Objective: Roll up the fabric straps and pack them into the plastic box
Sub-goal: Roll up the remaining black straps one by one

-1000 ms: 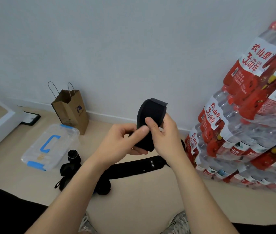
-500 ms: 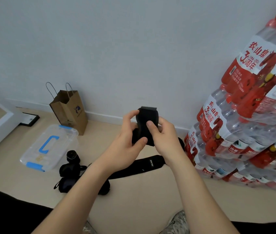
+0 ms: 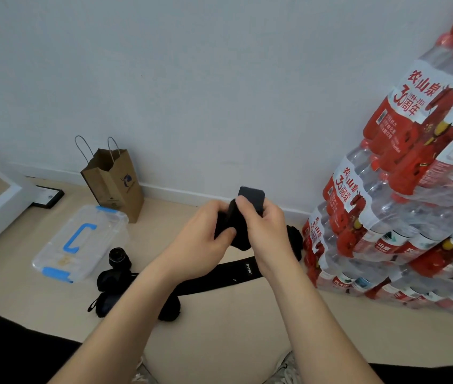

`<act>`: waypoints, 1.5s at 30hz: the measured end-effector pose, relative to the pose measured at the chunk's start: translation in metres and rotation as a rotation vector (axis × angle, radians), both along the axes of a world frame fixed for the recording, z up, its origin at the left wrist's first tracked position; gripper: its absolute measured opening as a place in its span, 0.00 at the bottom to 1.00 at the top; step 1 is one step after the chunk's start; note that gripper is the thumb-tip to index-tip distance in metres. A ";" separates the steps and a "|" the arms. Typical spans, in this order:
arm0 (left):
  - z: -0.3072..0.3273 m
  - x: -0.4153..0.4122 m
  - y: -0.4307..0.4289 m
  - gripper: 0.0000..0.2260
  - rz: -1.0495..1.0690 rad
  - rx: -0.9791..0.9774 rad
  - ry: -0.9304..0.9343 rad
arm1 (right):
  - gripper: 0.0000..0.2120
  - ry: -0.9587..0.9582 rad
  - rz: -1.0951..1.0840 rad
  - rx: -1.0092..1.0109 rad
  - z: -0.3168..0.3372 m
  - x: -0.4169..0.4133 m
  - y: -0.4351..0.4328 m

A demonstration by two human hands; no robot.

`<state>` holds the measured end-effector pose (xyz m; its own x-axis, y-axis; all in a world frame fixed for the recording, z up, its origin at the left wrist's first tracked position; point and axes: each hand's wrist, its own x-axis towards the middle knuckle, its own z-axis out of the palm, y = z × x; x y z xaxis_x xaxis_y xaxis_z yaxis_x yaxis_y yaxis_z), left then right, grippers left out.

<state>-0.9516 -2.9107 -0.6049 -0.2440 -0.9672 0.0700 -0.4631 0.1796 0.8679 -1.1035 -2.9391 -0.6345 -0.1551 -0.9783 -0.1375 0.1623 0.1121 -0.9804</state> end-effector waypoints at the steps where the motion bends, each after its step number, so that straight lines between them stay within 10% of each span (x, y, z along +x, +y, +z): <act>1: 0.000 -0.001 0.001 0.14 0.014 -0.018 0.016 | 0.08 0.035 0.013 0.000 -0.001 -0.001 0.000; 6: -0.003 -0.004 -0.001 0.30 0.075 -0.016 0.067 | 0.07 -0.076 0.166 0.031 -0.001 0.001 0.004; 16: 0.001 -0.026 0.008 0.18 0.097 0.384 0.546 | 0.07 0.280 -0.030 -0.330 0.007 0.011 0.012; 25: -0.018 -0.028 0.007 0.20 0.187 0.130 0.426 | 0.05 0.537 0.020 -0.185 0.009 0.016 0.013; 33: -0.027 -0.017 0.004 0.21 0.298 -0.102 0.342 | 0.13 0.107 0.369 0.167 0.019 -0.002 0.009; 45: -0.050 -0.013 -0.011 0.13 0.196 0.093 0.279 | 0.11 0.091 0.211 -0.130 -0.005 -0.007 0.005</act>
<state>-0.9641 -2.9220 -0.6550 -0.0366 -0.9992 0.0174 -0.2241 0.0251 0.9742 -1.1107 -2.9343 -0.6393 0.0482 -0.9988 -0.0034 0.0596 0.0062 -0.9982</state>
